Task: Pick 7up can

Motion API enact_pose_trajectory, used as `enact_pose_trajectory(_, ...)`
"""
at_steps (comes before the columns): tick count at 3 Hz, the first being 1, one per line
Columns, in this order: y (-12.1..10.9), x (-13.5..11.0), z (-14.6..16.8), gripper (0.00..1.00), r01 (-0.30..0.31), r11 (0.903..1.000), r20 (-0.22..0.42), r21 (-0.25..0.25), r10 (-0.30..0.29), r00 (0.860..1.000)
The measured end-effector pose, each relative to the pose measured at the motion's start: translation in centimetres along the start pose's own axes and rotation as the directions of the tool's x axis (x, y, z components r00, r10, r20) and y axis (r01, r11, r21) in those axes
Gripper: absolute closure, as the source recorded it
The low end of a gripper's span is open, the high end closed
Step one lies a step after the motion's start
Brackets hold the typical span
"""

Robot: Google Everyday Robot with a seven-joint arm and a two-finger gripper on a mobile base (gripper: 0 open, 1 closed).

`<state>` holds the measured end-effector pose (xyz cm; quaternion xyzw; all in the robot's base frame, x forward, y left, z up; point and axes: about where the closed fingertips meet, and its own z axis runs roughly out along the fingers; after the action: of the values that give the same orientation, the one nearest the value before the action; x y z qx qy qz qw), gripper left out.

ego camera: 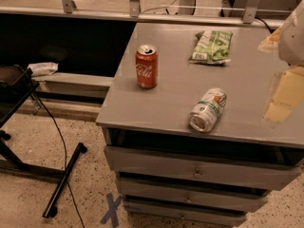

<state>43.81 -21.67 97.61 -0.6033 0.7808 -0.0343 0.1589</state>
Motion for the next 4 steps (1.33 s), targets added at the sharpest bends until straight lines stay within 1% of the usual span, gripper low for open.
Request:
enact_pose_trajectory(1,0.0,0.0,0.0,0.0,0.0,1.0,0.0,0.0,0.0,1.0)
enact_pose_trajectory(2,-0.8,-0.7,1.6,0.0,0.101,0.9948,0.006,0.01,-0.101,0.995)
enact_pose_trajectory(3,-1.4,-2.8,5.9,0.0,0.312,0.9501,0.013,0.007,-0.312,0.95)
enact_pose_trajectory(4,-1.3,-5.1,10.2,0.0,0.476,0.8781,0.027,-0.044,-0.476,0.879)
